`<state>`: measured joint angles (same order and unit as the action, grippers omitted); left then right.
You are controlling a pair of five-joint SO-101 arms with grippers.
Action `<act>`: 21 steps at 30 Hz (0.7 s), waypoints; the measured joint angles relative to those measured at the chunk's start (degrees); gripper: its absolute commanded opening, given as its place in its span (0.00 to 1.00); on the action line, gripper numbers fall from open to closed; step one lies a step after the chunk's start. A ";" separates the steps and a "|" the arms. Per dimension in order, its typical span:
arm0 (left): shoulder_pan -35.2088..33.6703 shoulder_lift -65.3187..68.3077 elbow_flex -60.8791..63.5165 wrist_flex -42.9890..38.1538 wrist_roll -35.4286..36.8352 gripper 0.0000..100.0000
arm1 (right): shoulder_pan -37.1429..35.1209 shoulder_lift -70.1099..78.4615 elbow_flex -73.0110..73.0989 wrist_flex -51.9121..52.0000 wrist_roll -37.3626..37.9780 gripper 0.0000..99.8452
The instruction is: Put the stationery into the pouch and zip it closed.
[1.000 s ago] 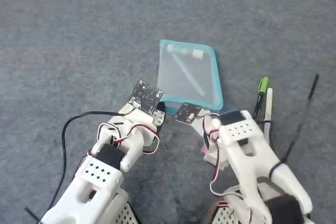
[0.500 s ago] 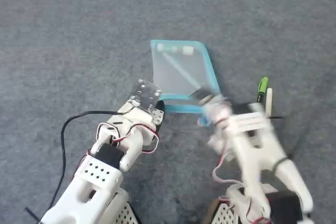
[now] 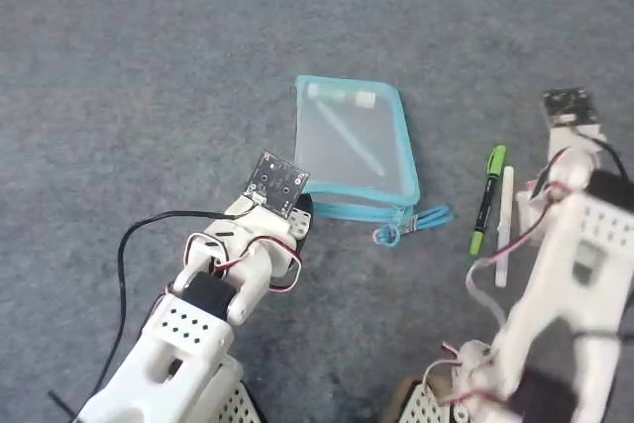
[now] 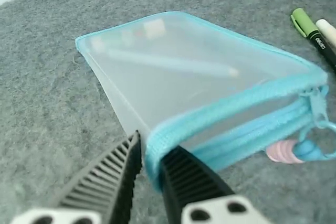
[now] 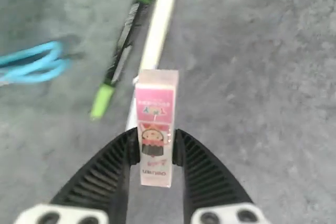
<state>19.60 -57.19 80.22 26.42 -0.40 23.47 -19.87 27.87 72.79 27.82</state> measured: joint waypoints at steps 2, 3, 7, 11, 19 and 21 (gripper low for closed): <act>0.00 0.00 0.88 0.00 0.00 0.01 | 1.05 7.82 -3.16 -2.81 0.00 0.01; 0.00 0.00 0.88 0.00 0.00 0.01 | 1.49 11.78 -4.84 -3.52 0.09 0.01; 0.00 0.00 0.88 0.00 0.00 0.01 | 2.11 25.67 -12.40 -3.96 5.01 0.04; 0.00 0.00 0.88 0.00 0.00 0.01 | 3.69 35.16 -18.90 -3.96 6.77 0.16; 0.00 0.00 0.88 0.00 0.00 0.01 | 5.10 40.09 -24.62 -3.16 9.93 0.19; 0.00 0.00 0.88 0.00 0.00 0.01 | 5.36 40.09 -24.62 -1.76 10.02 0.19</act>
<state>19.60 -57.19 81.10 26.42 -0.40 28.84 20.22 3.25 71.03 37.85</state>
